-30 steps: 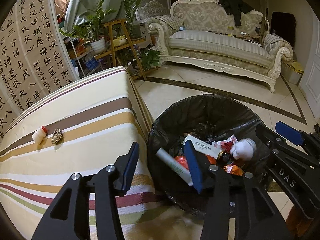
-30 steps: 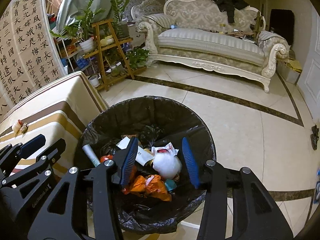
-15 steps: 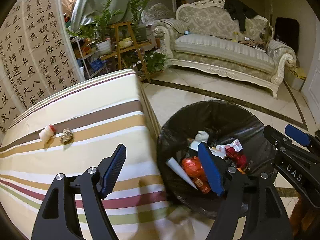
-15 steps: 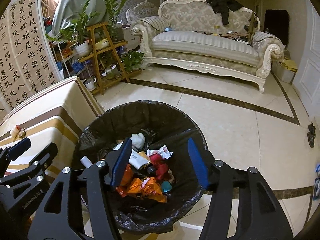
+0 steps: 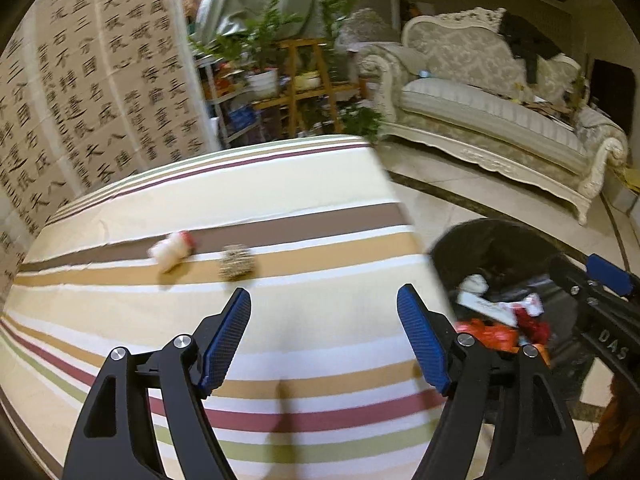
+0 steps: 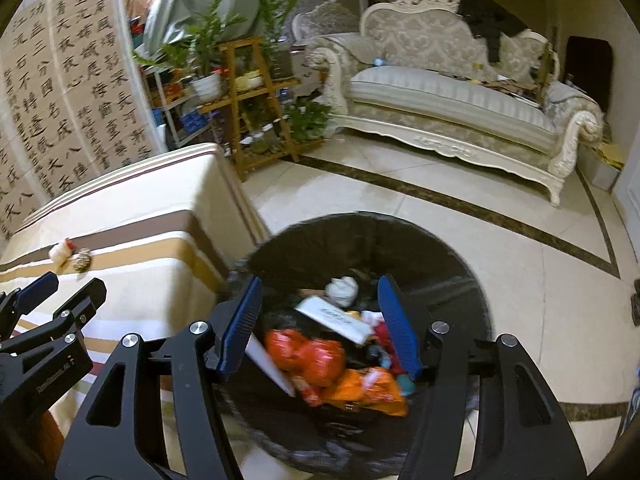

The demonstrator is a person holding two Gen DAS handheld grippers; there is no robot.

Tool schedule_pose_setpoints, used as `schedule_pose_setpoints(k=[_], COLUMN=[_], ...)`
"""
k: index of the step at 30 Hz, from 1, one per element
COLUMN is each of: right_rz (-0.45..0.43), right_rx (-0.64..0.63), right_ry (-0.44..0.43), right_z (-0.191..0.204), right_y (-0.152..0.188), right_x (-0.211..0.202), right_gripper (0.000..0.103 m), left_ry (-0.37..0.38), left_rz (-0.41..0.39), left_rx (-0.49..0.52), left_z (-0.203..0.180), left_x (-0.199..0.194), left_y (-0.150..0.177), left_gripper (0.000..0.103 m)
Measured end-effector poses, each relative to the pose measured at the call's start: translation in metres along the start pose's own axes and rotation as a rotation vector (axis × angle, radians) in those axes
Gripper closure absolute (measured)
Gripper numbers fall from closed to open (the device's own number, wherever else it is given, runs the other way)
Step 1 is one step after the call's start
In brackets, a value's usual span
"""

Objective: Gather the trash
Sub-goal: 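Move both open tools back to the table, then grasp the small white bottle with the left tool while the right tool grasps the twine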

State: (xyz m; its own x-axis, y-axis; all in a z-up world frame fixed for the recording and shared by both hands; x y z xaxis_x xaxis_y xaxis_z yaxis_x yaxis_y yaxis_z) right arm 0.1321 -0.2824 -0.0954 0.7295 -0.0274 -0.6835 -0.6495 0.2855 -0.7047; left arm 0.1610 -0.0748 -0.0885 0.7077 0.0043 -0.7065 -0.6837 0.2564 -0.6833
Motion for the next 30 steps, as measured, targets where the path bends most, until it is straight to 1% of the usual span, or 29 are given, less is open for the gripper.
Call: schedule_pose_setpoints(k=[7,12,16,20,22,25,28,29,30], right_rz=[0.028,0.044,0.062,0.074,0.080,0.090,0.097,0.100,0.102], right_rx=[-0.074,-0.126,-0.162,-0.190,-0.200,-0.212,-0.216,-0.217,-0.217], right_ry=[-0.074,-0.117,-0.146,-0.164,-0.172,-0.179,-0.182,-0.183,-0.184], right_z=[0.062,0.105,0.133,0.154,0.163,0.172,0.177,0.179,0.181], right_y=[-0.002,-0.001,0.000,0.000,0.000,0.000,0.000,0.000,0.001], right_x=[0.012,0.019,0.025,0.031,0.034,0.039,0.042,0.044,0.045], right_gripper=[0.044,0.044,0.044,0.044,0.044,0.044,0.044,0.044,0.044], left_ry=[-0.082,-0.119,-0.120,-0.123,-0.117,-0.087,-0.072,-0.069,-0.064], left_rz=[0.031,0.044,0.064,0.071,0.084,0.105,0.110,0.109,0.109], left_rx=[-0.061,-0.091,-0.098,-0.082,-0.076,-0.077,-0.070,-0.065,-0.063], left_z=[0.063,0.098,0.113,0.122,0.126,0.127,0.128,0.128,0.129], left_x=[0.014,0.024,0.035,0.044,0.052,0.059,0.063,0.064,0.065], left_y=[0.010,0.009,0.007,0.003,0.002,0.002,0.000,-0.001,-0.002], left_gripper=[0.030,0.030,0.030,0.030,0.030,0.030,0.030,0.030,0.036])
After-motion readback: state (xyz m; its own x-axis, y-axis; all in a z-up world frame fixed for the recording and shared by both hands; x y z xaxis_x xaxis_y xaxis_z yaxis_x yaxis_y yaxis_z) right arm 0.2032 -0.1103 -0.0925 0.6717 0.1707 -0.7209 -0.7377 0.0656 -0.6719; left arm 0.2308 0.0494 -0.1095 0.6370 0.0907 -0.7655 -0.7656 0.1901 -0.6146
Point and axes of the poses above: each gripper's, at about its wrist camera, not at the fingertips, and x roughly the way its jaws point, z to its left, y to its underside, the point moved 7 cm from there along x, roughly the way its jaws point, and after that the axes turned 8 degrees about x, right-handed, at the moved point
